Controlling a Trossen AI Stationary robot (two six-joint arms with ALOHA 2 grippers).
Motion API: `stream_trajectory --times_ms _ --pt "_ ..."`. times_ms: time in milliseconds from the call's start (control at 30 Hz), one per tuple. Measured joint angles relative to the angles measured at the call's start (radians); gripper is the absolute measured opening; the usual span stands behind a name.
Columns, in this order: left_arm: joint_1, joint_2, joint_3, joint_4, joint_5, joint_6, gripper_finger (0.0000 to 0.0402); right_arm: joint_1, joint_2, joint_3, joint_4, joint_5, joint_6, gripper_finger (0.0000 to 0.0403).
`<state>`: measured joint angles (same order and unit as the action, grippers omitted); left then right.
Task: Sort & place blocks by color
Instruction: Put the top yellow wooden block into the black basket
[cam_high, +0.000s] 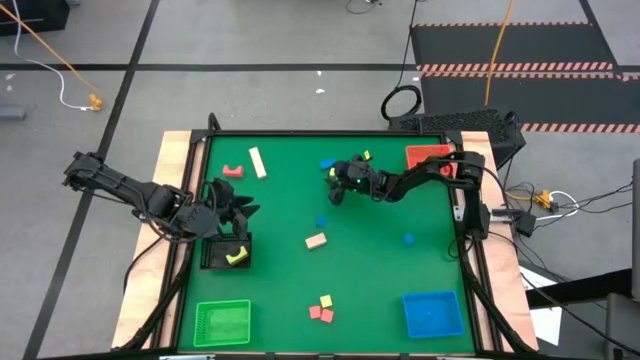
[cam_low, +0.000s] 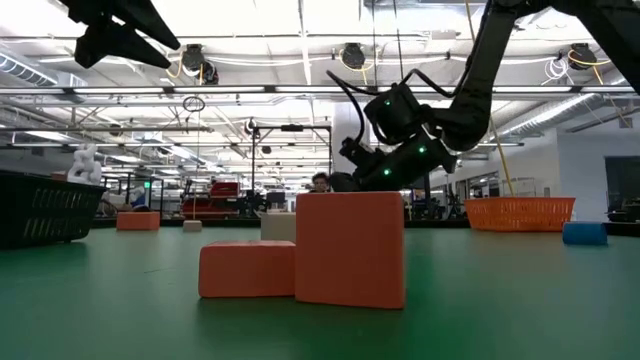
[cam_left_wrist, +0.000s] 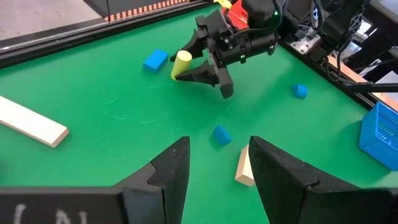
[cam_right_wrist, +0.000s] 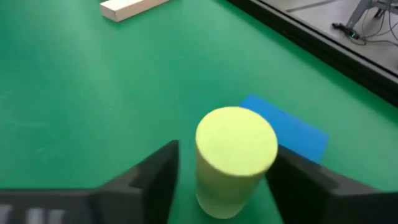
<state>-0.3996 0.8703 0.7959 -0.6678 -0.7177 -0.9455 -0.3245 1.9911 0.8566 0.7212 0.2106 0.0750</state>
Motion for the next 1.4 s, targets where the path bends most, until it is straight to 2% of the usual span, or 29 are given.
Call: stream_trajectory --times_ms 100,133,333,567,767,967,1167,1400 --pt "0.000 0.000 0.000 0.000 0.000 0.000 0.0168 0.003 0.000 0.000 0.009 -0.003 0.018 0.0114" --pt "0.000 0.000 0.000 0.000 0.000 0.000 0.0168 0.004 0.000 0.000 0.009 -0.003 0.021 0.0106" --pt "0.000 0.015 0.000 0.000 0.000 0.056 0.0168 0.004 -0.007 -0.001 0.008 -0.012 0.080 0.0107" --pt "-0.007 0.149 -0.001 0.055 0.009 0.322 0.0168 0.024 -0.092 -0.001 0.076 -0.183 0.157 0.0107" --pt "0.005 0.289 -0.001 0.206 0.009 0.463 0.0168 0.099 -0.174 -0.001 0.202 -0.295 0.198 0.0107" --pt "0.043 0.371 -0.001 0.376 -0.021 0.553 0.0168 0.213 -0.202 0.002 0.277 -0.320 0.190 0.0107" --pt "0.060 0.438 -0.001 0.561 -0.013 0.707 0.0168 0.309 -0.202 0.039 0.275 -0.319 0.104 0.0107" --pt "0.049 0.485 -0.001 0.682 0.089 0.760 0.0168 0.347 -0.202 0.060 0.267 -0.319 0.051 0.0107"
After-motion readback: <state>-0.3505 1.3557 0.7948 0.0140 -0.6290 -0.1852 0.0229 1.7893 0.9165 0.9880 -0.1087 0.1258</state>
